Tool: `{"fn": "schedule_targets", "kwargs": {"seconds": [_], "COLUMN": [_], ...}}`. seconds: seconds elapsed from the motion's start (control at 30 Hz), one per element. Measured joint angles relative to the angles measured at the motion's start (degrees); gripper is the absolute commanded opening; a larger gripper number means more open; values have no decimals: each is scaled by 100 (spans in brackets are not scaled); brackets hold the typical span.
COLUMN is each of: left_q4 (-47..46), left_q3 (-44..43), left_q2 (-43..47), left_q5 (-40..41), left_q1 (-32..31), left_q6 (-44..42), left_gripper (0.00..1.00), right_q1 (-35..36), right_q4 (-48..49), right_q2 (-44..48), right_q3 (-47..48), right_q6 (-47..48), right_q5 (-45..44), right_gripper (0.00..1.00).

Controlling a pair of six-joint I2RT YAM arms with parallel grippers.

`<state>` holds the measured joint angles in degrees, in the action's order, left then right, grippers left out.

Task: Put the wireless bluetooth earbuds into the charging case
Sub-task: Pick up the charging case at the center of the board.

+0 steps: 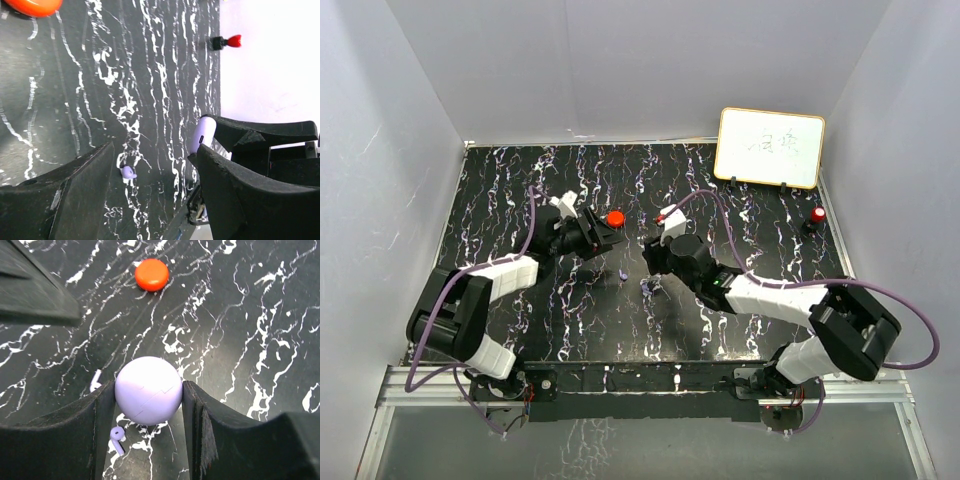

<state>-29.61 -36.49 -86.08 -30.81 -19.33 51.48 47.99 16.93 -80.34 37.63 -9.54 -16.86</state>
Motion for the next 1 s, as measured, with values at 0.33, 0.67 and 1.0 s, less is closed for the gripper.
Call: {"fn": "schedule_targets", "kwargs": {"seconds": [0.33,0.67,1.0], "left_q4": [-540,-822,-1143], "left_q3": [0,-15,-26], "left_q2": [-162,-286,-374], "left_q5": [-308,-396,-442], "left_q1": [-417,-632,-743], "left_q6": [282,387,516], "left_gripper": [62,52,38], "right_q1": [0,0,-4], "right_q4": [525,719,723], "right_q2": [125,164,164], "right_q3": [-111,-186,-186], "right_q6": [356,525,562], "right_q5": [608,1014,1176], "right_gripper": [43,43,42]}}
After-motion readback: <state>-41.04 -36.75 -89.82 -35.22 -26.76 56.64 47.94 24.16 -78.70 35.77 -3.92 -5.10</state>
